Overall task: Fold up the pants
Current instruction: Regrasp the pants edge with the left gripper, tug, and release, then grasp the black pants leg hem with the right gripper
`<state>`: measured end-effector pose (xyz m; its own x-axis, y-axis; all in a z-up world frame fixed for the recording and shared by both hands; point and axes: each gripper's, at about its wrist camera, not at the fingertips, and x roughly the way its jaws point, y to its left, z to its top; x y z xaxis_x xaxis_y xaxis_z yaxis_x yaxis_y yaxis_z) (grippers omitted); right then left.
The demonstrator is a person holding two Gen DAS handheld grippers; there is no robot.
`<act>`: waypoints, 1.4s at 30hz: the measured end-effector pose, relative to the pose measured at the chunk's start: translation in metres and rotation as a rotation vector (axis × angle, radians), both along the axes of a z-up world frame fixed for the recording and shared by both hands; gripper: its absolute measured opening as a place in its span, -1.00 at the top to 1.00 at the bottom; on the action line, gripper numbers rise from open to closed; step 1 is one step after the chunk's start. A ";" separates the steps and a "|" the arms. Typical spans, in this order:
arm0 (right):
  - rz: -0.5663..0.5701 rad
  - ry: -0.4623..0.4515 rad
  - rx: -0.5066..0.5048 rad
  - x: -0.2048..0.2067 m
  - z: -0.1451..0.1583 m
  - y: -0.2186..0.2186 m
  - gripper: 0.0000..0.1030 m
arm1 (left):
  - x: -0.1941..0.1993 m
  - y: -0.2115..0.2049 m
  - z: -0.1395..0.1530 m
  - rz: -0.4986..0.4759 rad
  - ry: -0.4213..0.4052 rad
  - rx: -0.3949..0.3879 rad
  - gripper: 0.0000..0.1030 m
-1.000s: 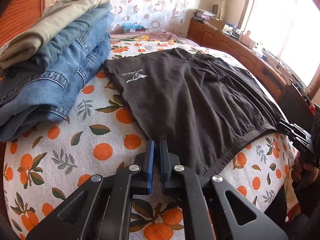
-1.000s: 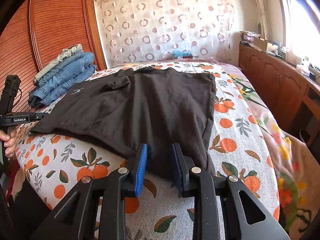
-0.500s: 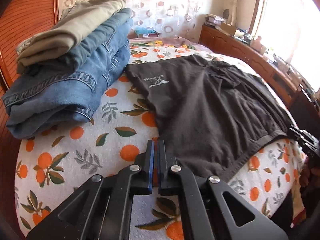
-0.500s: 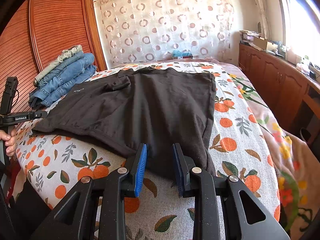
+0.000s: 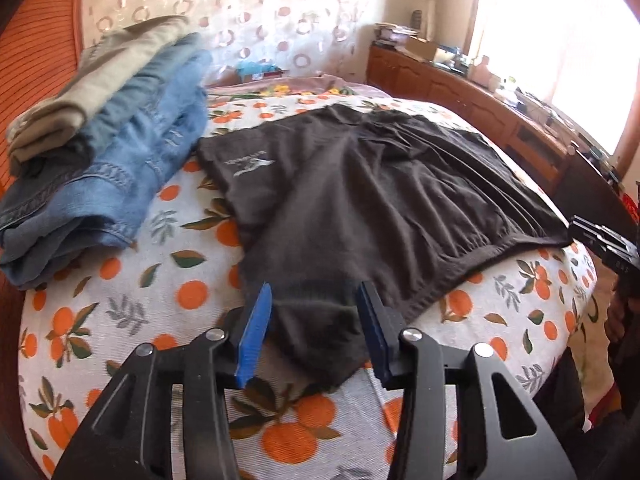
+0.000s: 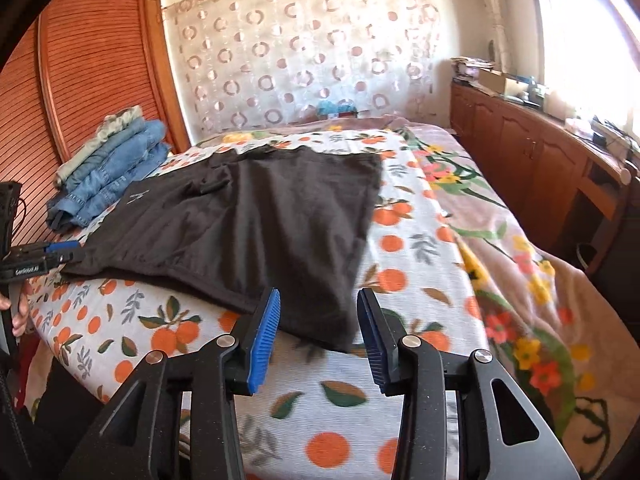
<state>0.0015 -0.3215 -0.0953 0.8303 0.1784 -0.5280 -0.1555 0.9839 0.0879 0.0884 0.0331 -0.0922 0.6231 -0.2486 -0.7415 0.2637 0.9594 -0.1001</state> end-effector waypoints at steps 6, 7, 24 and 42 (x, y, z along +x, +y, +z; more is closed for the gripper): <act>-0.008 0.036 0.004 0.004 -0.008 -0.002 0.19 | 0.000 -0.011 -0.009 -0.006 0.007 0.067 0.09; -0.007 0.039 0.003 0.004 -0.008 -0.002 0.19 | 0.000 -0.012 -0.009 -0.007 0.009 0.078 0.09; -0.003 0.071 0.018 0.006 -0.010 -0.005 0.19 | -0.006 -0.013 -0.012 0.064 -0.013 0.073 0.00; 0.017 0.086 0.043 0.010 -0.006 -0.006 0.80 | -0.016 -0.014 -0.014 0.070 -0.061 0.072 0.00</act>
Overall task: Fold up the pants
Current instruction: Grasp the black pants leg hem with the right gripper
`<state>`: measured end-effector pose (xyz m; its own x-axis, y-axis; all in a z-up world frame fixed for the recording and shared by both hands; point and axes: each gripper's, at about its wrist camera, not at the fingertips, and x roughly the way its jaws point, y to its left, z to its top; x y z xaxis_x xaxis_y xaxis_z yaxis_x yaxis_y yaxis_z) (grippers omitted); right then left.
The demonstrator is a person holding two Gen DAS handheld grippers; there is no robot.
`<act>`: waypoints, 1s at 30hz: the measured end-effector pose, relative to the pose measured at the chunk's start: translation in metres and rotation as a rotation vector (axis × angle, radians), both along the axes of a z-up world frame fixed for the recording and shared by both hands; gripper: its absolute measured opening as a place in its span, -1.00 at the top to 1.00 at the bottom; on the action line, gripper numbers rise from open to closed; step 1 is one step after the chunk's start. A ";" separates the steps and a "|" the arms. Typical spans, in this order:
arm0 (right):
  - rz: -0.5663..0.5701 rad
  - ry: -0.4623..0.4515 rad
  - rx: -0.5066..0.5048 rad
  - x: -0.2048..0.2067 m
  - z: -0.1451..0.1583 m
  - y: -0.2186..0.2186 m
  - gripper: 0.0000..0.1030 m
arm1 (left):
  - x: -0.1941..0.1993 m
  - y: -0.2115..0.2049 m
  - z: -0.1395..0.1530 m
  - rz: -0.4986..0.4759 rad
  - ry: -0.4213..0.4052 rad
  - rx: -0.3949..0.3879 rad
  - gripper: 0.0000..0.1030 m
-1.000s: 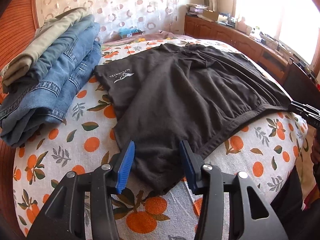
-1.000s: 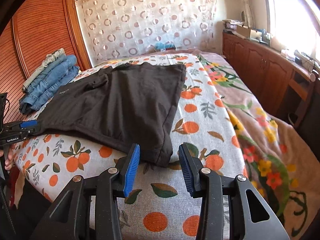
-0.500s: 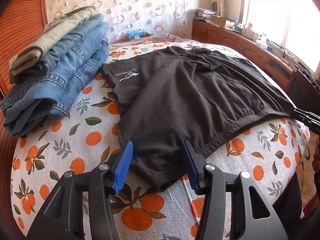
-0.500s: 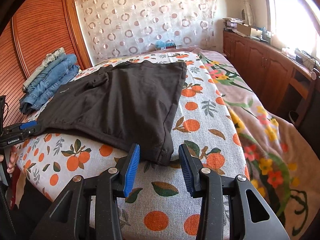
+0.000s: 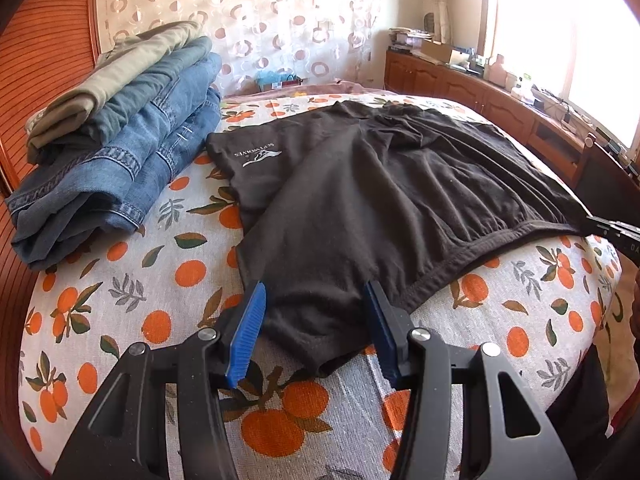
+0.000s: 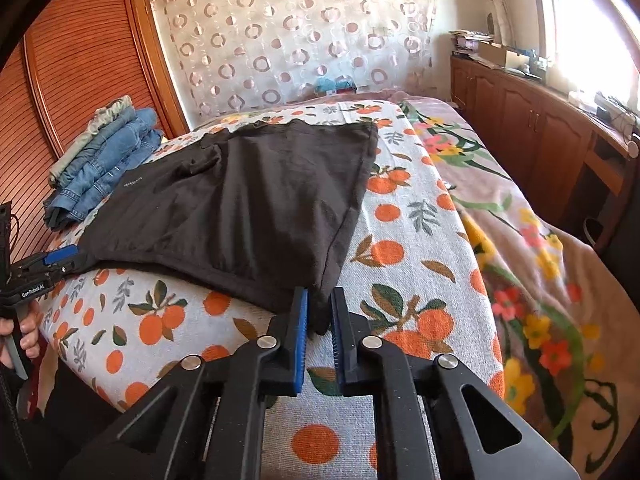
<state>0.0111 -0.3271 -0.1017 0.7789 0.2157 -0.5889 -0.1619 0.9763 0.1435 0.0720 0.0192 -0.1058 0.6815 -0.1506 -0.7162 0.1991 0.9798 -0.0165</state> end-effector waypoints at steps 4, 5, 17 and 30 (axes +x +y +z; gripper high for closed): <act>0.018 -0.025 0.024 0.003 0.013 0.001 0.82 | -0.002 0.003 0.000 -0.013 0.000 -0.011 0.00; 0.026 -0.034 0.026 0.005 0.019 0.002 0.82 | -0.002 0.004 0.001 -0.013 0.007 -0.016 0.00; 0.254 -0.128 0.030 0.035 0.072 0.087 0.84 | -0.008 0.031 0.027 -0.017 -0.017 -0.057 0.00; 0.598 -0.107 0.067 0.038 0.072 0.217 0.84 | -0.009 0.079 0.046 0.101 -0.067 -0.065 0.00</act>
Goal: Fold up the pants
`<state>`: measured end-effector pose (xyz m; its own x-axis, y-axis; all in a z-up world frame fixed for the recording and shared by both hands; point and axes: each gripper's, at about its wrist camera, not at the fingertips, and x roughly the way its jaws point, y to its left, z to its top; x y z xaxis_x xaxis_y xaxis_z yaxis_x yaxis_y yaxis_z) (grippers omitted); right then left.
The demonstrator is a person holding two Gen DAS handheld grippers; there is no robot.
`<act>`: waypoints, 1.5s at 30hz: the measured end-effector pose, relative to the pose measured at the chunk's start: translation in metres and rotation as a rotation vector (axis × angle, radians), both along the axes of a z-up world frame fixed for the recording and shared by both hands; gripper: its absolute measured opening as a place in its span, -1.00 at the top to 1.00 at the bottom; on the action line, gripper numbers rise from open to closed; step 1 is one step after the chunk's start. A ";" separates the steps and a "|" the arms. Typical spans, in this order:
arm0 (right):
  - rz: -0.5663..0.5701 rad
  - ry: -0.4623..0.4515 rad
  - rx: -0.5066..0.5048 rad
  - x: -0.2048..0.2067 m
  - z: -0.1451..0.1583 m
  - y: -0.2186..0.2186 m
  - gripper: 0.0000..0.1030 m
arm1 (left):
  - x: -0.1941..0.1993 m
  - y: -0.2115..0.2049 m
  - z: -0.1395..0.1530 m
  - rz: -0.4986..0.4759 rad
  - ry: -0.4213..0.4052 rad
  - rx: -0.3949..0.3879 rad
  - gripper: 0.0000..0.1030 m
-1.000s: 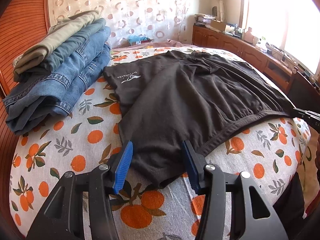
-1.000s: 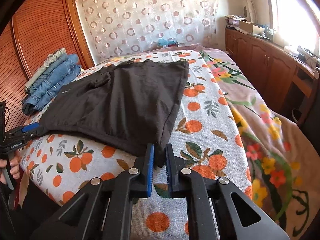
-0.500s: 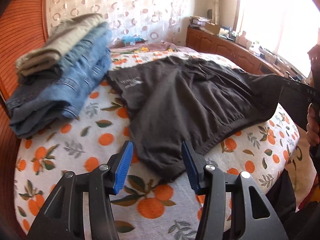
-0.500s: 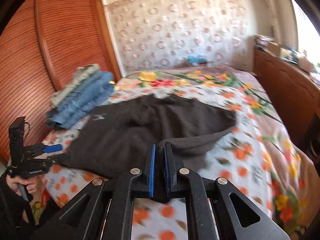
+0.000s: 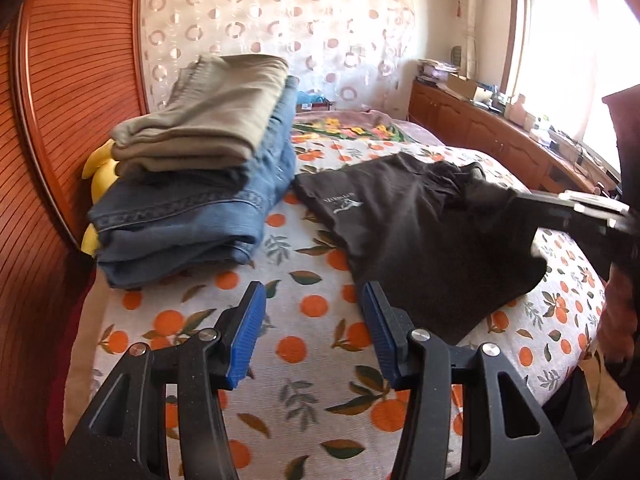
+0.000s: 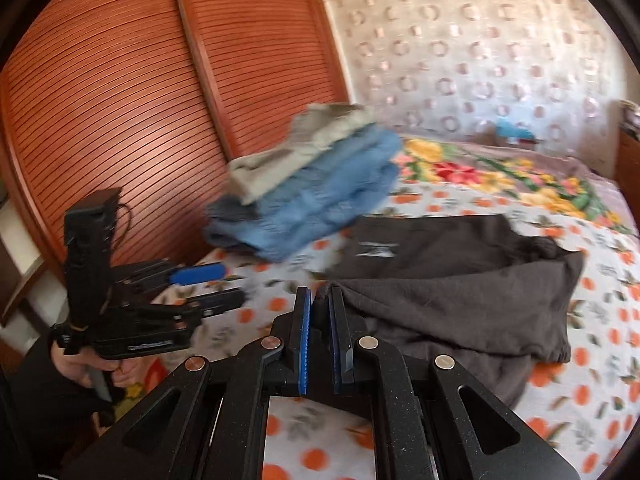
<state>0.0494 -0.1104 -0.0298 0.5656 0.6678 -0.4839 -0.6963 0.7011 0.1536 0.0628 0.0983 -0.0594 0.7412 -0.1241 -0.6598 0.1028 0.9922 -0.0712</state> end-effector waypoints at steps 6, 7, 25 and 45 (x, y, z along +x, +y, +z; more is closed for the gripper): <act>0.079 0.082 -0.031 0.017 -0.031 0.025 0.84 | -0.002 0.013 -0.008 0.040 0.016 0.004 0.00; 0.080 0.096 -0.036 0.020 -0.036 0.027 0.84 | -0.002 0.013 -0.010 0.042 0.022 0.002 0.00; -0.024 0.124 -0.053 -0.002 -0.041 -0.014 0.49 | -0.009 -0.016 -0.016 -0.026 0.036 -0.032 0.00; -0.319 0.094 -0.124 0.074 -0.037 -0.094 0.46 | -0.004 -0.057 -0.022 -0.098 0.056 -0.040 0.00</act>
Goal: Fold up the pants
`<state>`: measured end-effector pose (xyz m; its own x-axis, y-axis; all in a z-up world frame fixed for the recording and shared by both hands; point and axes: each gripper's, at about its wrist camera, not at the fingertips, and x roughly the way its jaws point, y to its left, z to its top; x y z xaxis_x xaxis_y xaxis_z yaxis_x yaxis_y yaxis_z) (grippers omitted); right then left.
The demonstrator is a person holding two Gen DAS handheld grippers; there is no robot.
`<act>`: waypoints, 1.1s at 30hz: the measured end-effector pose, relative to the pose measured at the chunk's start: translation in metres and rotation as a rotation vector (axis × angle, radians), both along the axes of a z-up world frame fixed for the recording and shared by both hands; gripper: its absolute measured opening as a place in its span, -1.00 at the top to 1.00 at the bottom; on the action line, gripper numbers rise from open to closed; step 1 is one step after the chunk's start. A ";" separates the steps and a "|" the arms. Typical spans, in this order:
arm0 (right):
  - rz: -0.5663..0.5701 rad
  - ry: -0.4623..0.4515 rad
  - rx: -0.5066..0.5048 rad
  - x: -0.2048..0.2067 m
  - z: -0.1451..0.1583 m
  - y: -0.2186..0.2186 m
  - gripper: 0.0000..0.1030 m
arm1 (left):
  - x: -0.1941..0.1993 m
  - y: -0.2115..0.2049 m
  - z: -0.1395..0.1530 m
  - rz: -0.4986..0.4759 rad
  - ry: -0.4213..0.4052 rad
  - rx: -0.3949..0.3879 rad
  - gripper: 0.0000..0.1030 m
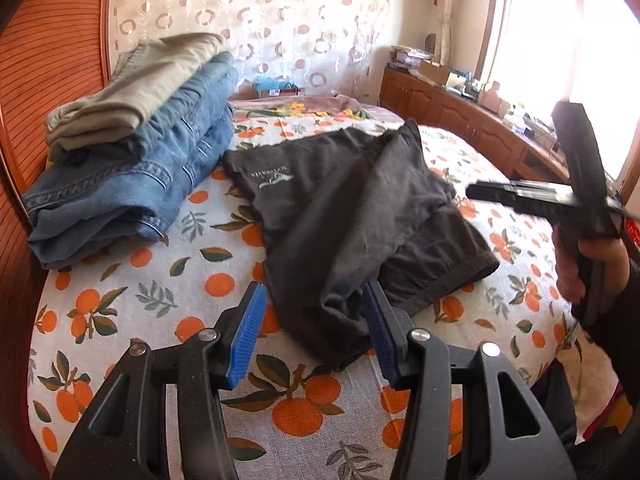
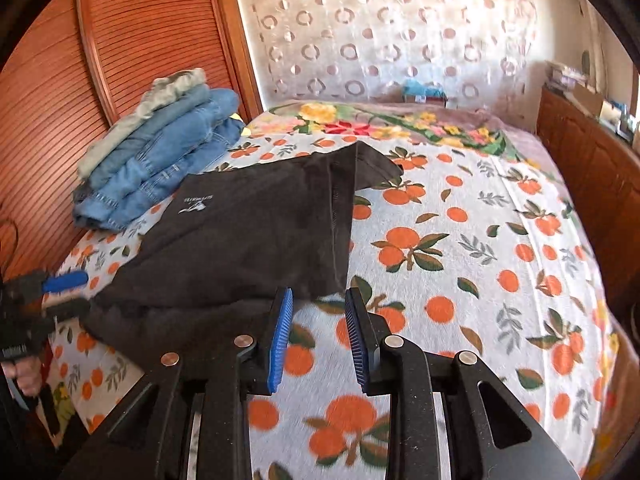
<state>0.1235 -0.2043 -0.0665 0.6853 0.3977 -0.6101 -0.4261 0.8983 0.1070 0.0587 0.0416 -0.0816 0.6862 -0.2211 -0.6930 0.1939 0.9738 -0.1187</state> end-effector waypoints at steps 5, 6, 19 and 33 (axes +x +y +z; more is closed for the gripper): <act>0.020 0.076 0.062 0.020 -0.003 0.000 0.45 | -0.002 0.001 -0.005 0.008 0.007 0.015 0.00; 0.018 0.077 0.056 0.022 -0.002 0.001 0.45 | -0.002 0.001 -0.004 0.006 0.005 0.009 0.00; -0.021 0.122 0.085 0.048 -0.012 -0.005 0.45 | -0.008 -0.001 -0.003 -0.027 -0.028 -0.008 0.28; 0.032 0.157 0.119 0.042 -0.014 -0.007 0.52 | -0.004 0.000 -0.009 -0.031 -0.013 -0.018 0.52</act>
